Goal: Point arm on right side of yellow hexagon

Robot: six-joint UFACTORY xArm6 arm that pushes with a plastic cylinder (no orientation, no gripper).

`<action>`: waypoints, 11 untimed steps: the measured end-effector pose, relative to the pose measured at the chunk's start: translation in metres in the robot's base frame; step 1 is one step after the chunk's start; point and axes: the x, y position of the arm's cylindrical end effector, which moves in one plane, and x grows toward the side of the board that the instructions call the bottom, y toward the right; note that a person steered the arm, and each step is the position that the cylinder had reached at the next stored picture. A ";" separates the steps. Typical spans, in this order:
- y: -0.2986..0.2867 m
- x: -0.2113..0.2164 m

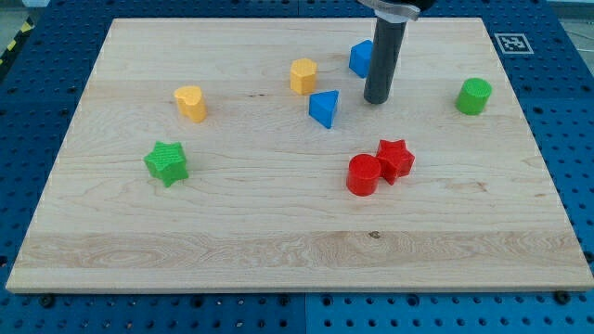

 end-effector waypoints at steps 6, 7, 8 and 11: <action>-0.060 -0.031; -0.068 -0.040; -0.070 -0.040; -0.110 -0.043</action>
